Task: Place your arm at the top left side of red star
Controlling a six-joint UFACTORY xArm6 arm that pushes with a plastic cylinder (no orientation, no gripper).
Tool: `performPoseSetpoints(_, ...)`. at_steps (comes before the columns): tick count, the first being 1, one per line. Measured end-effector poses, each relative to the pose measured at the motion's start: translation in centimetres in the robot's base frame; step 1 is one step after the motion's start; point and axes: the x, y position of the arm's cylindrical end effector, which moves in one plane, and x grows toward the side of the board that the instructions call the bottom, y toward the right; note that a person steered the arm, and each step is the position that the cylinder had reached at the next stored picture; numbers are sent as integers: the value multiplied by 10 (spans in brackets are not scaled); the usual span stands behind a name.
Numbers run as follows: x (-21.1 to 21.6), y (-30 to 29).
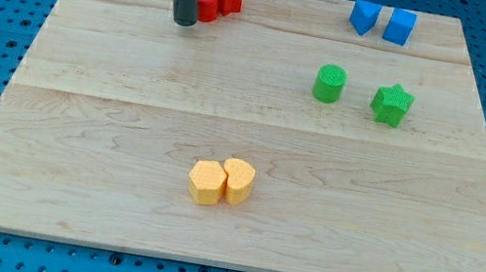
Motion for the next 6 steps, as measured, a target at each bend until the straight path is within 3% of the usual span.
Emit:
performPoseSetpoints(1, -8, -32)
performPoseSetpoints(2, -56, -63)
performPoseSetpoints(3, -103, -19)
performPoseSetpoints(6, -103, 15)
